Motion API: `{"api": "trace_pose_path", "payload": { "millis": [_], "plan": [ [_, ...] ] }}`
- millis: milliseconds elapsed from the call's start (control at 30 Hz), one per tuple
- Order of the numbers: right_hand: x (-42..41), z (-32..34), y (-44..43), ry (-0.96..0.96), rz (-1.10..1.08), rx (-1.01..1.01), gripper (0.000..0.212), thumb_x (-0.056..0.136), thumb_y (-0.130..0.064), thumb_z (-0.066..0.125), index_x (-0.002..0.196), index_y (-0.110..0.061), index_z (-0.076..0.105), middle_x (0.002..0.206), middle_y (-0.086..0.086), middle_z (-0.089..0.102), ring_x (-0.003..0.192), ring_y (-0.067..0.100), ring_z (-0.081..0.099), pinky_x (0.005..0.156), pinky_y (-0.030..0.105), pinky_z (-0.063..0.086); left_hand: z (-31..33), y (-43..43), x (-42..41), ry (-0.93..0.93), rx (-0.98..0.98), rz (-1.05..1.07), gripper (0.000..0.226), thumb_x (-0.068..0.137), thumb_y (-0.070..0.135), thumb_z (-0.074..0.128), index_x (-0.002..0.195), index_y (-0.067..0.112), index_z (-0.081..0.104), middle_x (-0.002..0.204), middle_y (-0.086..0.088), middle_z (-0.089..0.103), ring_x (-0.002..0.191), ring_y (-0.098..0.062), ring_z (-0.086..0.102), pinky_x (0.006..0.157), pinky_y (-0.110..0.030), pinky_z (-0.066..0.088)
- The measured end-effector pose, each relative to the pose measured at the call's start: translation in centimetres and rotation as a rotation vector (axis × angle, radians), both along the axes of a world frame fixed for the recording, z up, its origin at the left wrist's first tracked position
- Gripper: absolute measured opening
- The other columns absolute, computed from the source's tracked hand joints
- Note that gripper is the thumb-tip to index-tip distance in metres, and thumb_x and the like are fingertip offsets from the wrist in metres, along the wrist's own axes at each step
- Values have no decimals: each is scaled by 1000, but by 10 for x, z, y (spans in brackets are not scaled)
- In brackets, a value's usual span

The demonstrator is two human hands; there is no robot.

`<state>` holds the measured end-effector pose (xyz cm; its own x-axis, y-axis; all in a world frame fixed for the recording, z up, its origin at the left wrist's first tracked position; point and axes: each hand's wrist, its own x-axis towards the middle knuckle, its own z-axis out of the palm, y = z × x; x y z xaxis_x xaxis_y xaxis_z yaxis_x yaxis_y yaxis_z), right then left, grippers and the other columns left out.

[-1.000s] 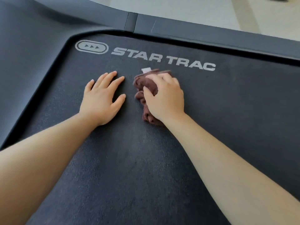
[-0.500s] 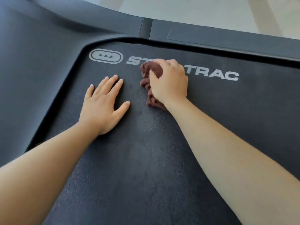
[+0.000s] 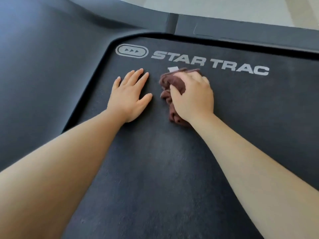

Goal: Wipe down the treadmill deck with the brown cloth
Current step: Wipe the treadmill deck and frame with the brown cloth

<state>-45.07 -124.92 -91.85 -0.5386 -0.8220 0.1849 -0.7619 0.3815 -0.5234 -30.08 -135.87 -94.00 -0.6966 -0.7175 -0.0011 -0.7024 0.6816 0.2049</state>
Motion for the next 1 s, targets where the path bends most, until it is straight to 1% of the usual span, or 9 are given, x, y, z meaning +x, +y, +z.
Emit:
{"api": "trace_pose_path", "payload": {
  "millis": [67, 133, 167, 267, 333, 500, 600, 733, 1000],
  "plan": [
    [23, -1, 32, -13, -6, -15, 33, 89, -35, 54, 121, -29, 60, 122, 0, 56, 112, 25, 47, 91, 42, 44, 8, -1, 4, 12, 74, -37, 59, 95, 35, 41, 149, 24, 20, 158, 3, 12, 145, -18, 5, 117, -42, 1],
    [48, -1, 55, -21, -8, -21, 33, 88, -35, 57, 119, -28, 61, 120, -1, 57, 110, 24, 48, 90, 42, 44, 19, -6, 16, 6, 146, -111, 56, 95, 28, 43, 148, 22, 25, 158, 1, 15, 145, -19, 10, 118, -43, 6],
    [60, 0, 61, -19, -4, -17, 33, 87, -35, 58, 119, -29, 62, 120, -1, 57, 110, 24, 47, 90, 42, 43, 24, -9, 26, -28, 128, -151, 54, 95, 29, 43, 147, 21, 27, 157, 0, 18, 144, -20, 14, 117, -44, 9],
    [79, -1, 58, -20, 5, 18, 34, 87, -36, 58, 120, -30, 61, 125, -1, 54, 116, 24, 45, 94, 43, 38, 34, -25, 60, -173, -80, -209, 53, 94, 37, 41, 145, 21, 33, 154, -1, 26, 142, -22, 22, 115, -46, 12],
    [77, -1, 40, -25, 13, 32, 35, 88, -37, 56, 123, -31, 59, 127, -1, 52, 118, 23, 43, 97, 43, 35, 38, -35, 80, -237, -158, -194, 54, 93, 39, 40, 144, 21, 35, 153, -2, 28, 142, -23, 23, 115, -45, 11],
    [67, -2, -31, -25, 13, 25, 40, 90, -39, 51, 130, -34, 53, 131, -1, 50, 121, 23, 41, 98, 42, 35, 32, -41, 98, -243, -179, -161, 52, 97, 36, 35, 146, 19, 31, 153, -3, 30, 143, -22, 21, 117, -41, 10],
    [57, -1, -74, -22, -11, 42, 38, 91, -40, 49, 128, -33, 54, 132, 0, 49, 123, 23, 40, 97, 43, 36, 28, -41, 98, -272, -207, -164, 59, 93, 45, 23, 147, 19, 28, 153, -2, 29, 143, -20, 21, 117, -39, 11],
    [48, 5, -105, -11, -1, 59, 35, 92, -40, 48, 125, -32, 55, 131, 1, 50, 123, 24, 40, 97, 41, 36, 28, -46, 98, -286, -210, -174, 65, 91, 50, 17, 147, 20, 27, 154, -2, 28, 143, -19, 22, 117, -40, 12],
    [75, -7, -37, -11, 12, -28, 34, 88, -37, 55, 121, -32, 59, 125, -3, 54, 118, 22, 44, 92, 40, 37, 31, -43, 97, -296, -183, -163, 69, 88, 51, 12, 147, 19, 27, 154, -3, 28, 142, -20, 23, 117, -39, 11]
  ]
}}
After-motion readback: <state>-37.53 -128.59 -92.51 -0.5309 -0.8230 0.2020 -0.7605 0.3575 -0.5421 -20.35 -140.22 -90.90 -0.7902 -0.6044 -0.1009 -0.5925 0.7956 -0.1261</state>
